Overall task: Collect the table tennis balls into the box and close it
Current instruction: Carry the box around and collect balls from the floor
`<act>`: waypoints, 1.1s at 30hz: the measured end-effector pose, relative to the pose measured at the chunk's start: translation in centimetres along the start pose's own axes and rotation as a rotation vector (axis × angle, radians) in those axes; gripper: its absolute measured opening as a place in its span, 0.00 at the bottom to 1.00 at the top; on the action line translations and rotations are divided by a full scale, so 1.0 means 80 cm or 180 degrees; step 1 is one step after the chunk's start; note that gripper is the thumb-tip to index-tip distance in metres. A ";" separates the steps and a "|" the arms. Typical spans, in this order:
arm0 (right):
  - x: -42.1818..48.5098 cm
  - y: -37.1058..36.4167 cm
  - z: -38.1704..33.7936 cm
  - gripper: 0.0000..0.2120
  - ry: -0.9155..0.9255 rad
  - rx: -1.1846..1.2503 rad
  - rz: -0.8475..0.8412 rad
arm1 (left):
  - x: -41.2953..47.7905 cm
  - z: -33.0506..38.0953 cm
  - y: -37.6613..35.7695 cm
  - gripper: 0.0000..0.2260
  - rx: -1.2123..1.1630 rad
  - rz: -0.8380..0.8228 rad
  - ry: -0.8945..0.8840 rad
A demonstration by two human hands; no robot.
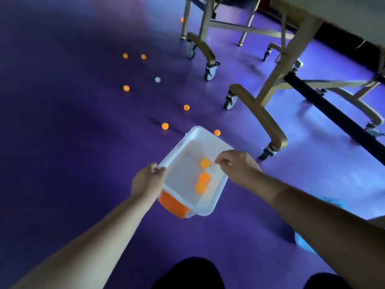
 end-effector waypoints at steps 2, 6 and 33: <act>0.024 0.032 -0.026 0.11 0.0130 -0.0093 -0.0114 | -0.001 0.010 0.036 0.12 -0.0387 0.0142 0.0163; 0.071 0.076 -0.061 0.11 0.0425 -0.0183 -0.0159 | 0.001 0.025 0.077 0.03 -0.1137 0.0379 0.0431; 0.517 -0.217 0.059 0.13 0.0486 -0.0421 -0.0888 | 0.267 -0.052 -0.001 0.08 -0.1610 0.2484 0.1082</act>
Point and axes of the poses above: each hand's wrist, its own x-axis towards the middle knuckle, its own y-axis out of the back of the hand, z = x × y, the point moved 2 cm from there along x, towards the middle knuckle, and after that the axes turned 12 degrees about -x, right-handed, at the moved point
